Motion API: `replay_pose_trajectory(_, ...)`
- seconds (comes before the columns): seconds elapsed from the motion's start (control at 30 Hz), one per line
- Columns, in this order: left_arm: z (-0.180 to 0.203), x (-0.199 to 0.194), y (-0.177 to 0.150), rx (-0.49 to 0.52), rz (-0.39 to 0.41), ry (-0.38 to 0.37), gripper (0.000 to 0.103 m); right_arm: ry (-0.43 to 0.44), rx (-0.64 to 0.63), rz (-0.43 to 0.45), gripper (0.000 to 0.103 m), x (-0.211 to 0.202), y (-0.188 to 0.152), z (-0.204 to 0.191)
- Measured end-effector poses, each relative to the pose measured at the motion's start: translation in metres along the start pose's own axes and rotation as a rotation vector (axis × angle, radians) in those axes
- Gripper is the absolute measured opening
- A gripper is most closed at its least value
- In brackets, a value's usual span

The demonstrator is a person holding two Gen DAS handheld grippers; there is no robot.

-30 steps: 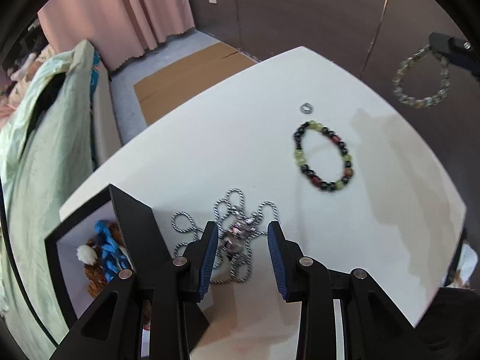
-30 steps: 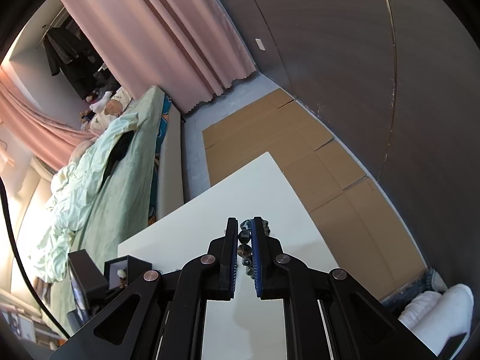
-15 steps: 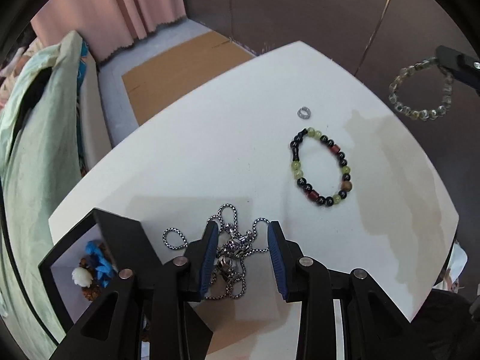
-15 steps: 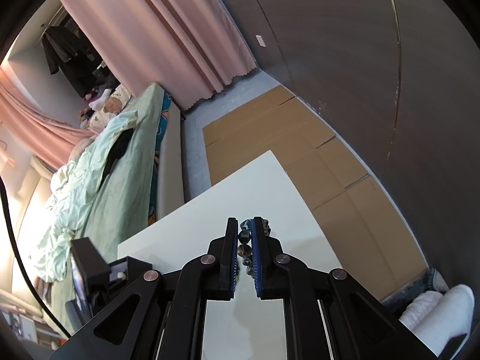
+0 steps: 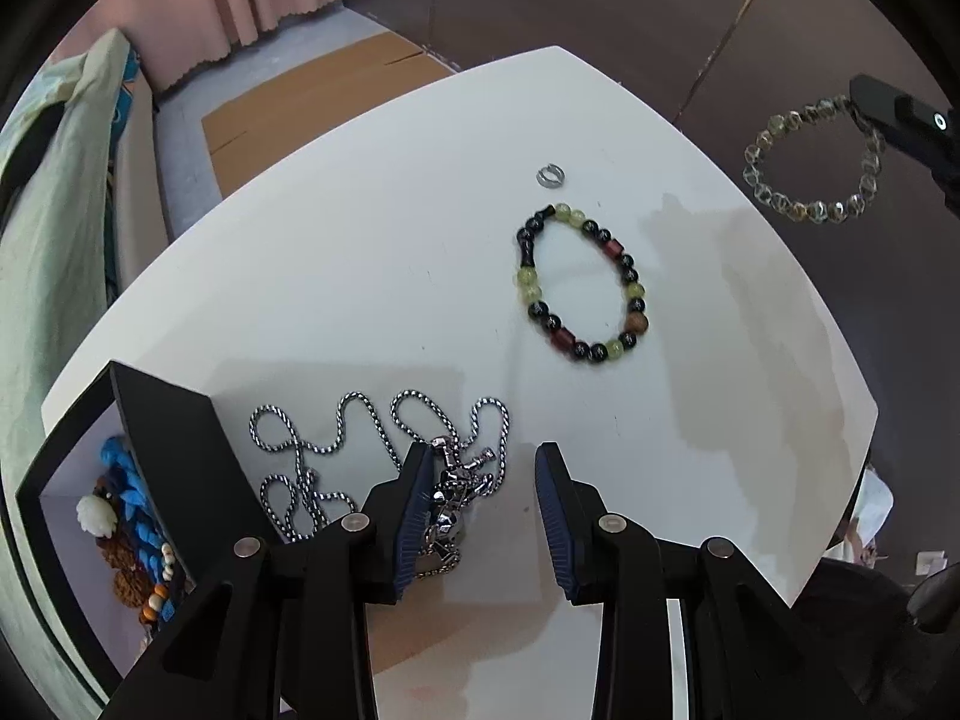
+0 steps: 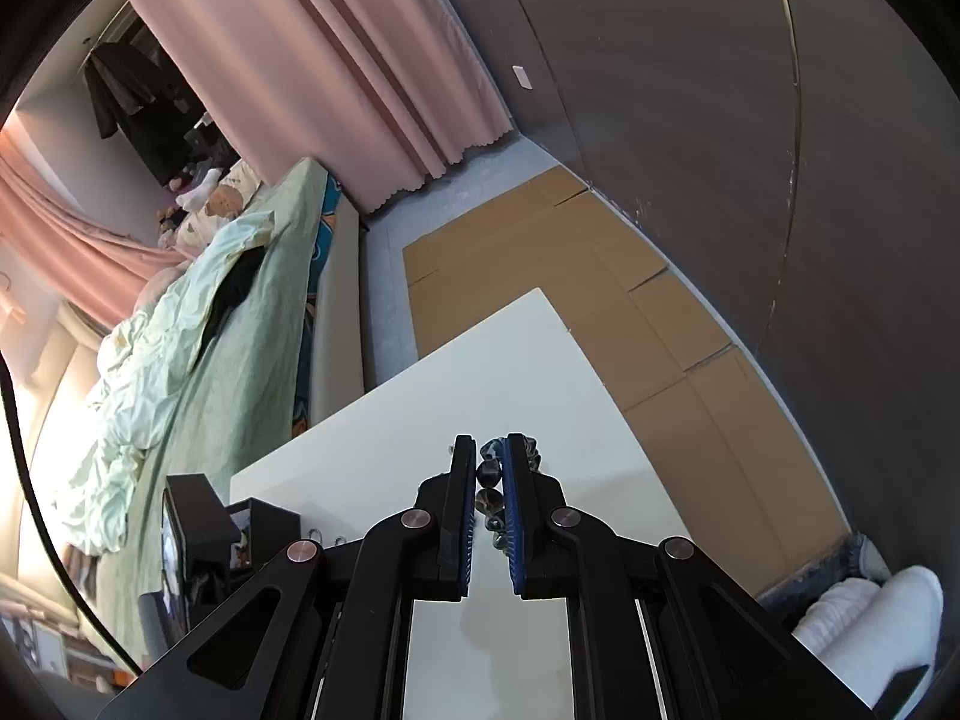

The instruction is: Organize jewelry

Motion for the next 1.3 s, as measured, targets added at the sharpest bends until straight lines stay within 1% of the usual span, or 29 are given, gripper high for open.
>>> replay_pose_trajectory(0.17, 0.006, -0.004, -0.011, 0.015, 0.004, 0.019, 0.036, -0.001, 0.000, -0.001, 0.010, 0.000, 0.000, 0.001)
replay_pose_trajectory(0.37, 0.011, -0.008, -0.021, 0.019, 0.004, 0.026, 0.036, -0.001, -0.003, -0.002, 0.010, -0.002, -0.007, -0.001)
replay_pose_trajectory(0.4, 0.012, -0.008, -0.019, 0.023, 0.004, 0.031, 0.037, 0.001, -0.004, -0.003, 0.010, -0.002, -0.006, 0.000)
replay_pose_trajectory(0.53, 0.017, -0.011, -0.033, 0.051, -0.003, 0.074, 0.038, 0.002, -0.008, -0.006, 0.010, -0.002, -0.009, 0.000)
replay_pose_trajectory(0.63, 0.016, -0.014, -0.042, 0.046, -0.003, 0.080, 0.038, 0.002, -0.010, -0.008, 0.010, -0.003, -0.011, 0.000)
replay_pose_trajectory(0.8, 0.014, -0.017, -0.048, 0.026, 0.030, 0.069, 0.038, 0.002, -0.013, -0.008, 0.010, -0.003, -0.014, -0.001)
replay_pose_trajectory(0.83, 0.014, -0.018, -0.048, 0.027, 0.038, 0.068, 0.036, 0.002, -0.015, -0.009, 0.010, -0.002, -0.015, -0.002)
replay_pose_trajectory(0.9, 0.012, -0.019, -0.052, 0.019, 0.057, 0.078, 0.024, 0.004, -0.020, -0.010, 0.010, -0.002, -0.018, -0.004)
replay_pose_trajectory(1.0, 0.001, -0.023, -0.054, -0.040, 0.072, 0.009, 0.022, 0.010, -0.028, -0.006, 0.010, -0.004, -0.021, -0.006)
replay_pose_trajectory(1.03, -0.003, -0.026, -0.053, -0.060, 0.083, -0.002, 0.022, 0.013, -0.029, -0.004, 0.010, -0.005, -0.021, -0.007)
replay_pose_trajectory(1.17, -0.012, -0.050, -0.051, -0.109, 0.158, -0.008, 0.020, 0.036, -0.029, 0.002, 0.010, -0.006, -0.023, -0.011)
replay_pose_trajectory(1.23, -0.022, -0.064, -0.047, -0.148, 0.193, -0.022, 0.001, 0.052, -0.032, 0.007, 0.010, -0.008, -0.024, -0.014)
replay_pose_trajectory(1.3, -0.031, -0.074, -0.047, -0.181, 0.221, -0.043, 0.001, 0.072, -0.036, 0.011, 0.010, -0.009, -0.026, -0.018)
Point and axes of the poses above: each gripper's, at about its wrist camera, not at the fingertips, and x roughly the way its jaws point, z to its right, y to its top, the point moved 2 cm from there along x, roughly the way its jaws point, and after that the axes turned 10 degrees about y, right-handed, at the moved point
